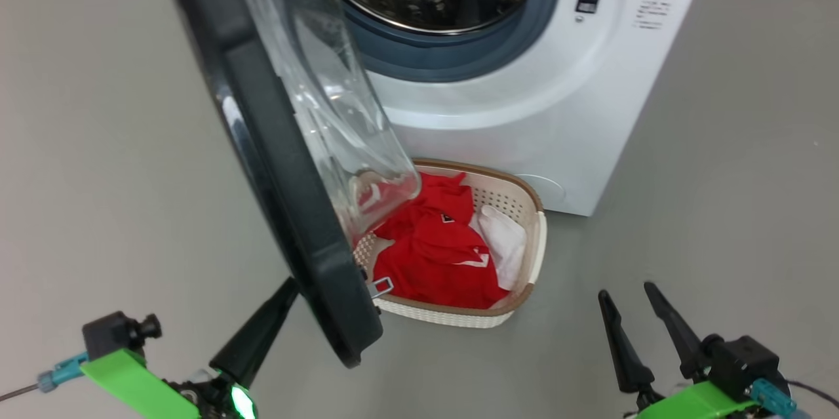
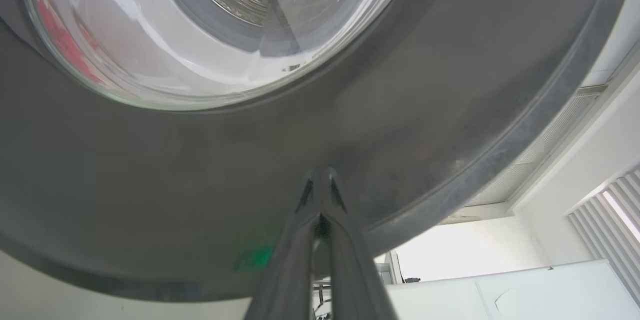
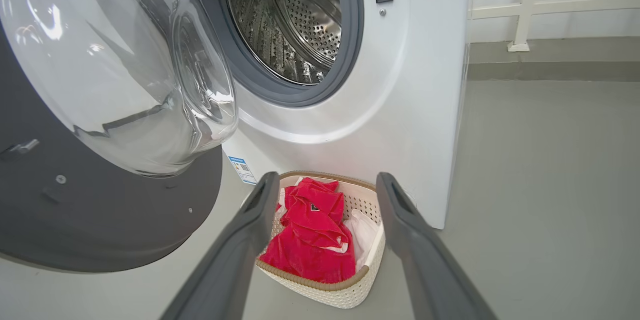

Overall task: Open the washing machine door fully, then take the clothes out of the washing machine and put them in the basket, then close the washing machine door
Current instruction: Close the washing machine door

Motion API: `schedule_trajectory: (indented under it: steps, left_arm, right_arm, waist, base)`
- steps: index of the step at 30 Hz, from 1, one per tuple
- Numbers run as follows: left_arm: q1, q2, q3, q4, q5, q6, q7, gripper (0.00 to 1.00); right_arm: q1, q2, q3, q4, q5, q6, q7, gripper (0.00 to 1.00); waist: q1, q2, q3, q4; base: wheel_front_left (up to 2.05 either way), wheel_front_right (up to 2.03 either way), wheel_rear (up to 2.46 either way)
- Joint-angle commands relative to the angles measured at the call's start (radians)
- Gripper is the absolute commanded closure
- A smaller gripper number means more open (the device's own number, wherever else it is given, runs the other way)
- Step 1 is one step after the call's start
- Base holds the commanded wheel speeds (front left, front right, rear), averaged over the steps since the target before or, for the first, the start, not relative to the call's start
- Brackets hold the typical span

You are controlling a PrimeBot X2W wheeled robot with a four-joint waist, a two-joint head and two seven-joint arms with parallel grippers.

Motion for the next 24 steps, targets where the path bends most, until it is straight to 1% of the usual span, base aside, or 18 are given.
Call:
schedule_trajectory:
  steps: [1,7,11,18,21,24]
  left_arm:
    - [-0.041,0.008,0.048,-0.031,0.006,-0.006,0.018,1.00]
    - [-0.069,-0.055,0.105,-0.043,0.056,-0.006,0.102,1.00]
    - [-0.097,-0.080,0.097,-0.059,0.100,-0.006,0.135,1.00]
    - [-0.182,-0.108,0.063,-0.083,0.154,-0.006,0.100,1.00]
    - [-0.222,-0.103,0.034,-0.078,0.192,-0.006,0.071,1.00]
    - [-0.267,-0.097,0.005,-0.061,0.219,-0.006,0.012,1.00]
  right_arm:
    - [-0.044,-0.011,0.018,-0.027,0.009,0.007,-0.007,0.00]
    - [-0.056,-0.011,0.016,-0.032,0.017,0.007,-0.007,0.00]
    - [-0.066,-0.011,0.016,-0.037,0.024,0.007,-0.007,0.00]
    - [-0.097,-0.011,0.014,-0.047,0.041,0.007,-0.007,0.00]
    - [-0.109,-0.011,0.013,-0.050,0.051,0.007,-0.007,0.00]
    - [-0.119,-0.011,0.013,-0.054,0.062,0.007,-0.007,0.00]
  waist:
    - [0.0000,-0.0001,0.014,-0.026]
    - [0.0000,-0.0001,0.035,-0.087]
    - [0.0000,-0.0001,0.056,-0.130]
    - [0.0000,-0.0001,0.104,-0.208]
    - [0.0000,-0.0001,0.125,-0.243]
    - [0.0000,-0.0001,0.146,-0.276]
  base:
    - [0.00,0.00,0.00]
    - [0.00,0.00,0.00]
    - [0.00,0.00,0.00]
    - [0.00,0.00,0.00]
    - [0.00,0.00,0.00]
    - [0.00,0.00,0.00]
